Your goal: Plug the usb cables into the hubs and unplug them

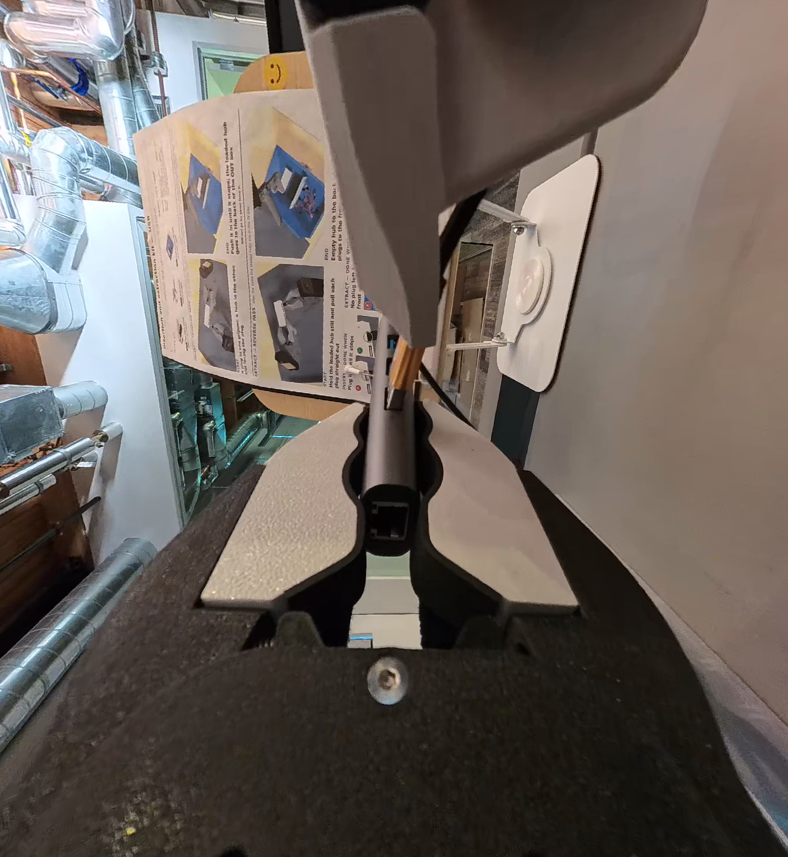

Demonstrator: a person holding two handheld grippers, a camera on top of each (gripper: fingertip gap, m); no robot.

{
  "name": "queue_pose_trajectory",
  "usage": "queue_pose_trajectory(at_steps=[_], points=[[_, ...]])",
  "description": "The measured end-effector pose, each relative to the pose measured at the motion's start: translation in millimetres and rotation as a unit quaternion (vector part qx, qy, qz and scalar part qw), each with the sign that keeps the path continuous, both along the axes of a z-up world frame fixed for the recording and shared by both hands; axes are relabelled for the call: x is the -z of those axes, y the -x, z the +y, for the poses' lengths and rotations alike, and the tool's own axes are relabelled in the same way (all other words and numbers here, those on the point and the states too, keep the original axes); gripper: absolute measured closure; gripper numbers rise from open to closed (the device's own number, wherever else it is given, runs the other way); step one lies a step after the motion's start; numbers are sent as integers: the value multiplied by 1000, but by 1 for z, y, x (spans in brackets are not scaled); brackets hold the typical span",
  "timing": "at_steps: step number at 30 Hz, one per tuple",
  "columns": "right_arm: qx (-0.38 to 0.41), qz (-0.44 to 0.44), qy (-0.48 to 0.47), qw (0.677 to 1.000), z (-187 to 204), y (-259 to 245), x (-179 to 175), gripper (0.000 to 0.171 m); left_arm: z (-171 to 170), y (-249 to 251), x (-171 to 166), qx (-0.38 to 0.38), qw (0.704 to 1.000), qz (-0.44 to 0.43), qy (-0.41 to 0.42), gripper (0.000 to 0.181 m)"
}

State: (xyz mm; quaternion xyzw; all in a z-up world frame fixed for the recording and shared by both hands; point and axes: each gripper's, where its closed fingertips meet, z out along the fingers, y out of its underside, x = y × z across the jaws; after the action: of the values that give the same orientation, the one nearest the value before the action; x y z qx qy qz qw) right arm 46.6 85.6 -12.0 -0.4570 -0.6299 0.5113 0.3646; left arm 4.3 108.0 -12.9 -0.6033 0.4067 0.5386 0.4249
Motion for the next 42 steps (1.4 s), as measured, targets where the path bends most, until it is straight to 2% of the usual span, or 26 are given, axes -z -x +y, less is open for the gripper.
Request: queue_pose_trajectory(at_steps=[8, 14, 42], points=[[16, 28, -2, 999, 0, 0, -10, 156, 1, -1, 4, 7, 1000, -16, 9, 165], [1, 9, -14, 1000, -3, -4, -9, 156, -1, -8, -3, 28, 999, -27, -4, 165], [44, 0, -33, 998, 0, 2, -4, 156, 2, -4, 3, -7, 1000, -13, -5, 165]])
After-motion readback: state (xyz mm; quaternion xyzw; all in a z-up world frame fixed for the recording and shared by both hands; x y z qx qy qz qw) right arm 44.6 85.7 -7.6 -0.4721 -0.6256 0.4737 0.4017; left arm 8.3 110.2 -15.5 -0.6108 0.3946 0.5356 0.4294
